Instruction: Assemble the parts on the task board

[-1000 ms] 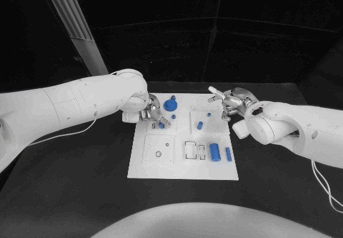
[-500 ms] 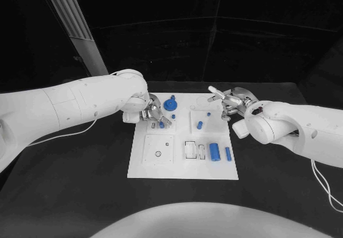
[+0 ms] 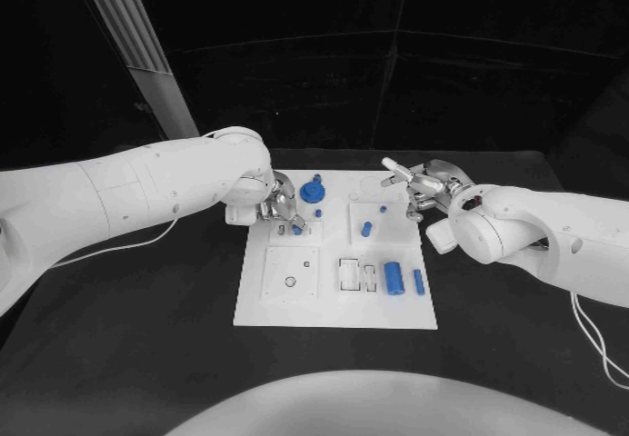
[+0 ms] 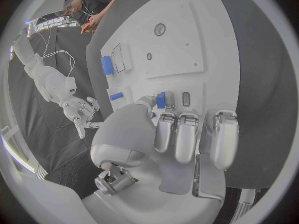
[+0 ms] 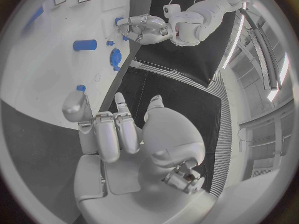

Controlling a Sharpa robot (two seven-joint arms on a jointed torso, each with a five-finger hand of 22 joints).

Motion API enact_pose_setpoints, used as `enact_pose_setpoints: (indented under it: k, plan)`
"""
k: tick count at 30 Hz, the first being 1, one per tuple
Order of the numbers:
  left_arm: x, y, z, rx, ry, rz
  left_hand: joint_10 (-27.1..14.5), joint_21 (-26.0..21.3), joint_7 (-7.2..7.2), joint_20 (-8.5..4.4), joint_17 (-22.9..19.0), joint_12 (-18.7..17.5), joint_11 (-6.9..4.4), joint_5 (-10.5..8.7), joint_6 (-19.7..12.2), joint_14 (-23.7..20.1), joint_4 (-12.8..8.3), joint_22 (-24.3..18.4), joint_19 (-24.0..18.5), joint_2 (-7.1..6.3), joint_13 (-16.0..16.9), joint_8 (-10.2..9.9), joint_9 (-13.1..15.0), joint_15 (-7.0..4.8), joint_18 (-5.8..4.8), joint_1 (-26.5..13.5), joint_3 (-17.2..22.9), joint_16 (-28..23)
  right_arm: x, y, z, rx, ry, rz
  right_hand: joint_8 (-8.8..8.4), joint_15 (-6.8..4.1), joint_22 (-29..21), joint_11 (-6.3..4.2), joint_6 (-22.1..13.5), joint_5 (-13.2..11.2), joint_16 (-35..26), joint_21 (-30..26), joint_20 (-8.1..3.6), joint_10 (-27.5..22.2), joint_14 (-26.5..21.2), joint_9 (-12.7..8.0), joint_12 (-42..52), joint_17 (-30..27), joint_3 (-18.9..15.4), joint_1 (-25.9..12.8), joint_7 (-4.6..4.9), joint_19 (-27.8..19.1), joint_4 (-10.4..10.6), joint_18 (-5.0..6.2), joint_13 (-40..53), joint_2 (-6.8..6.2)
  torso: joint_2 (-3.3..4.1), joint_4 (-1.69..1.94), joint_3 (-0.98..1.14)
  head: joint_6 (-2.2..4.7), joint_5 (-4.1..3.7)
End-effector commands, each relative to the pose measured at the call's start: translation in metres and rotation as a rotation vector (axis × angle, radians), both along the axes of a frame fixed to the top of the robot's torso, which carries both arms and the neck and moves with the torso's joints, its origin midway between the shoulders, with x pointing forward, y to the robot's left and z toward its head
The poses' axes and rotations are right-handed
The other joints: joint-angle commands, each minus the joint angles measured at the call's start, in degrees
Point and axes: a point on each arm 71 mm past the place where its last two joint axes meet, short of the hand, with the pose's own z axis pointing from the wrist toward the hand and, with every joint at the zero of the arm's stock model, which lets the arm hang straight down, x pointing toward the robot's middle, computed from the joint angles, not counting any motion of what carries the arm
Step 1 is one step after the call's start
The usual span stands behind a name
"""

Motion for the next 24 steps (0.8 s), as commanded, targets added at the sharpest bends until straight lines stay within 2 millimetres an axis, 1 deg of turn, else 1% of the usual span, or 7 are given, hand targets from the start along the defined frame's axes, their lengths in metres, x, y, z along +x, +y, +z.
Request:
enact_pose_setpoints:
  k: [1, 3, 4, 9, 15, 21, 24]
  plan:
    - [-0.0022, 0.0009, -0.0043, 0.018, 0.015, -0.007, 6.06, 0.23, -0.11, -0.18, 15.09, 0.14, -0.27, 3.41, -0.18, 5.96, -0.01, 15.08, 6.15, 0.00, 15.05, -0.40, -0.14, -0.26, -0.38, 0.85, 0.78, 0.17, -0.0002, 0.0013, 0.0011, 0.001, -0.003, 0.010, 0.38, -0.41, 5.17, -0.32, -0.04, 0.37, -0.03, -0.33, -0.06, 3.04, 2.16, -0.08, 0.10, 10.57, -0.43, 0.17, -0.11, -0.42, -0.06, 0.31, 12.27, 0.50, 0.00, 0.01, 0.01, -0.05, 0.01]
    - [-0.0022, 0.0010, -0.0044, 0.018, 0.016, -0.007, 6.06, 0.23, -0.14, -0.20, 15.09, 0.14, -0.29, 4.86, -0.18, 5.96, -0.06, 15.08, 6.15, -0.14, 15.05, -0.43, -0.13, -0.28, -0.38, 1.12, 1.27, 0.17, -0.0001, 0.0013, 0.0011, 0.001, -0.003, 0.010, 0.38, -0.41, 5.16, -0.32, -0.05, 0.37, -0.02, -0.36, -0.06, 3.04, 2.16, -0.08, 0.10, 10.57, -0.43, 0.17, -0.11, -0.44, -0.06, 0.32, 12.27, 0.51, -0.03, 0.00, 0.00, -0.05, 0.03]
    - [-0.0022, 0.0010, -0.0044, 0.018, 0.016, -0.007, 6.06, 0.23, -0.15, -0.22, 15.09, 0.14, -0.31, 6.46, -0.19, 5.96, -0.08, 15.08, 6.15, -0.36, 15.05, -0.44, -0.12, -0.30, -0.38, 1.33, 1.66, 0.17, -0.0001, 0.0013, 0.0011, 0.001, -0.003, 0.010, 0.39, -0.41, 5.14, -0.32, -0.06, 0.38, -0.02, -0.43, -0.06, 3.04, 2.16, -0.08, 0.10, 10.57, -0.44, 0.18, -0.11, -0.48, -0.07, 0.34, 12.27, 0.54, -0.03, 0.00, 0.00, -0.05, 0.03]
    - [-0.0020, 0.0011, -0.0042, 0.014, 0.014, -0.007, 6.06, 0.23, -0.19, -0.27, 15.09, 0.14, -0.35, 9.02, -0.12, 5.96, -0.15, 15.08, 6.15, -0.68, 15.05, -0.37, -0.04, -0.33, -0.38, 1.74, 3.00, 0.17, 0.0000, 0.0013, 0.0010, 0.001, -0.003, 0.010, 0.39, -0.41, 5.14, -0.32, -0.06, 0.38, -0.02, -0.43, -0.06, 3.04, 2.16, -0.08, 0.10, 10.57, -0.44, 0.18, -0.11, -0.48, -0.07, 0.34, 12.27, 0.54, -0.02, 0.03, 0.01, -0.05, 0.00]
    - [-0.0015, 0.0020, -0.0038, 0.001, 0.005, -0.002, 6.06, 0.23, -0.27, -0.33, 15.09, 0.14, -0.44, 9.73, -0.11, 5.96, -0.30, 15.08, 6.15, -0.77, 15.05, -0.22, 0.12, -0.41, -0.38, 2.73, 4.95, 0.17, 0.0000, 0.0008, 0.0010, 0.000, -0.003, 0.009, 0.40, -0.41, 5.13, -0.32, -0.06, 0.40, -0.02, -0.48, -0.07, 3.00, 2.17, -0.09, 0.08, 10.58, -0.45, 0.19, -0.11, -0.51, -0.07, 0.35, 12.23, 0.58, 0.01, 0.02, 0.00, 0.07, 0.03]
    - [-0.0006, 0.0074, -0.0028, -0.015, -0.012, 0.015, 6.06, 0.23, -0.37, -0.45, 15.09, 0.14, -0.54, 6.76, 0.11, 5.96, -0.48, 15.08, 6.15, -1.27, 15.05, 0.30, 0.53, -0.53, -0.38, 4.11, 6.86, 0.17, 0.0003, 0.0005, 0.0008, 0.000, -0.003, 0.008, 0.40, -0.41, 5.13, -0.32, -0.06, 0.40, -0.02, -0.48, -0.07, 3.00, 2.17, -0.09, 0.08, 10.58, -0.45, 0.19, -0.11, -0.51, -0.07, 0.35, 12.23, 0.58, -0.04, 0.06, -0.01, -0.03, -0.02]
    - [-0.0005, 0.0100, -0.0023, -0.020, -0.017, 0.021, 6.06, 0.23, -0.46, -0.51, 15.09, 0.14, -0.61, 2.55, 0.27, 5.96, -0.48, 15.08, 6.15, -1.57, 15.05, 0.56, 0.71, -0.58, -0.38, 4.79, 7.32, 0.17, 0.0004, 0.0005, 0.0008, -0.001, -0.003, 0.007, 0.40, -0.41, 5.13, -0.32, -0.06, 0.40, -0.02, -0.48, -0.07, 3.00, 2.17, -0.09, 0.08, 10.58, -0.45, 0.19, -0.11, -0.51, -0.07, 0.35, 12.23, 0.58, -0.08, 0.04, 0.03, -0.04, -0.05]
